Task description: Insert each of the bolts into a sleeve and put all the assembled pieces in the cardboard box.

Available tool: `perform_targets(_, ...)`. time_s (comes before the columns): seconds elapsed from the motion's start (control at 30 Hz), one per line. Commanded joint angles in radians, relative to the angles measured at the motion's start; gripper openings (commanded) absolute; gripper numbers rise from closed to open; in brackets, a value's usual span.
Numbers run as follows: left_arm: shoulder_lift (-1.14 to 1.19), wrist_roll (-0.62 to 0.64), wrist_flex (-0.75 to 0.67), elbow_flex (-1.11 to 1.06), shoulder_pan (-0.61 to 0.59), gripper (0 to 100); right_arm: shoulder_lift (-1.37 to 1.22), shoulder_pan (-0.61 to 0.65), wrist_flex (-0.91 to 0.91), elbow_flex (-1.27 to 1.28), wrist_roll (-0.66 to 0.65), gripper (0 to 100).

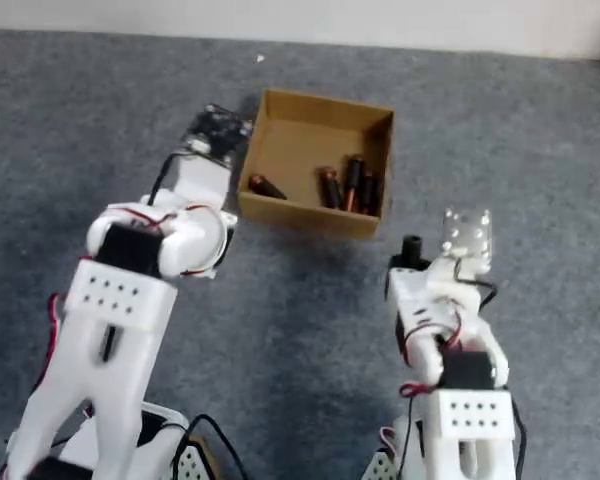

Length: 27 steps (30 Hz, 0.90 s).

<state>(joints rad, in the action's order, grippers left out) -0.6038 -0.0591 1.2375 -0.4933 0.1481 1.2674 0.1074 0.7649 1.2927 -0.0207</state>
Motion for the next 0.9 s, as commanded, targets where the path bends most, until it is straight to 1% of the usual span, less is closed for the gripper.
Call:
perform_targets(0.0, -0.116, 0.181, -0.044, 0.01, 0.012, 0, 0.125, 0.068, 0.005, 0.021, -0.003, 0.5)
perform_targets(0.1, -0.162, 0.276, -0.078, 0.01, 0.013, 0, 0.216, 0.128, 0.005, 0.059, -0.008, 0.5)
perform_targets(0.17, -0.182, 0.327, -0.097, 0.01, 0.028, 0, 0.275, 0.168, 0.005, 0.087, -0.057, 0.5)
perform_targets(0.3, -0.24, 0.394, -0.104, 0.002, 0.104, 0, 0.404, 0.254, 0.005, 0.156, -0.124, 0.5)
perform_targets(0.37, -0.286, 0.43, -0.135, -0.022, 0.148, 0, 0.478, 0.283, 0.005, 0.189, -0.138, 0.5)
perform_targets(0.47, -0.361, 0.479, -0.241, -0.101, 0.189, 0, 0.578, 0.32, 0.005, 0.236, -0.152, 0.5)
perform_targets(0.67, -0.458, 0.569, -0.47, -0.272, 0.22, 0, 0.568, 0.367, 0.004, 0.254, -0.163, 0.5)
perform_targets(0.77, -0.47, 0.6, -0.542, -0.325, 0.239, 0, 0.57, 0.394, 0.004, 0.254, -0.163, 0.5)
perform_targets(0.87, -0.47, 0.611, -0.568, -0.354, 0.282, 0, 0.57, 0.41, 0.004, 0.255, -0.163, 0.5)
